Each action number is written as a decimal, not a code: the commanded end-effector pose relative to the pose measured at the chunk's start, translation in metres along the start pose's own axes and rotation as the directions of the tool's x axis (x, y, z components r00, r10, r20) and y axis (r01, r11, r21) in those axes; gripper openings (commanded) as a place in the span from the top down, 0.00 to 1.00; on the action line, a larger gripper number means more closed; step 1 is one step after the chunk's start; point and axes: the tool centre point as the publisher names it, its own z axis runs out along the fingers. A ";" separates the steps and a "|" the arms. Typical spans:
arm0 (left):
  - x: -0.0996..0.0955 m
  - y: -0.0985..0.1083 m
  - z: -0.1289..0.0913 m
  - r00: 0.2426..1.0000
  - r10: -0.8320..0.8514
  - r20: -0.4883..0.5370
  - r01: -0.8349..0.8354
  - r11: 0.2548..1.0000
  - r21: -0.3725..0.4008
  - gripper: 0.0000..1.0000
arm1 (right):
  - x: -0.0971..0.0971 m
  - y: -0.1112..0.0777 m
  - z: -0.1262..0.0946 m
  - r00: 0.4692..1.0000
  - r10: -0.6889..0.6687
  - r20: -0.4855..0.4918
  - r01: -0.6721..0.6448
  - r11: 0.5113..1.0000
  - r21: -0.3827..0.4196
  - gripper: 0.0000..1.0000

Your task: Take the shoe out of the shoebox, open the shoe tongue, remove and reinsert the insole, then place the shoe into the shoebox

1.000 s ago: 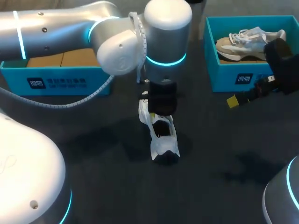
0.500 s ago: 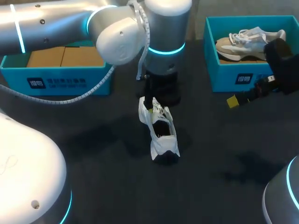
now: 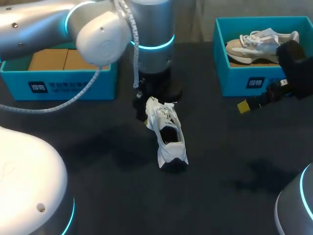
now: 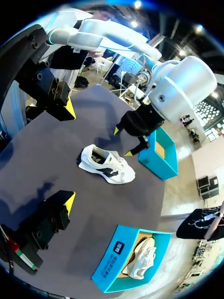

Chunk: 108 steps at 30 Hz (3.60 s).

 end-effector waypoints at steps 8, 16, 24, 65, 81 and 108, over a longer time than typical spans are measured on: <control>0.009 0.005 0.000 0.998 -0.036 0.047 0.035 0.999 0.015 0.00 | 0.000 0.003 0.002 1.000 0.003 0.001 -0.003 1.000 0.005 0.00; 0.007 0.006 -0.005 0.964 -0.246 0.102 0.243 0.969 0.039 0.00 | 0.000 0.003 0.002 1.000 0.003 0.001 -0.003 1.000 0.005 0.00; 0.014 -0.001 -0.017 0.898 -0.436 0.063 0.434 0.900 0.043 0.00 | 0.000 0.003 0.002 1.000 0.003 0.001 -0.003 1.000 0.005 0.00; 0.063 -0.112 0.094 0.816 -0.575 0.057 0.574 0.818 0.040 0.00 | 0.000 0.003 0.002 1.000 0.003 0.001 -0.003 1.000 0.005 0.00; 0.065 -0.104 0.120 0.785 -0.617 0.050 0.617 0.787 0.028 0.36 | 0.000 0.003 0.002 1.000 0.003 0.001 -0.003 1.000 0.005 0.00; 0.073 -0.093 0.027 0.804 -0.592 -0.058 0.593 0.805 0.002 1.00 | 0.000 0.003 0.002 1.000 0.003 0.001 -0.003 1.000 0.005 0.00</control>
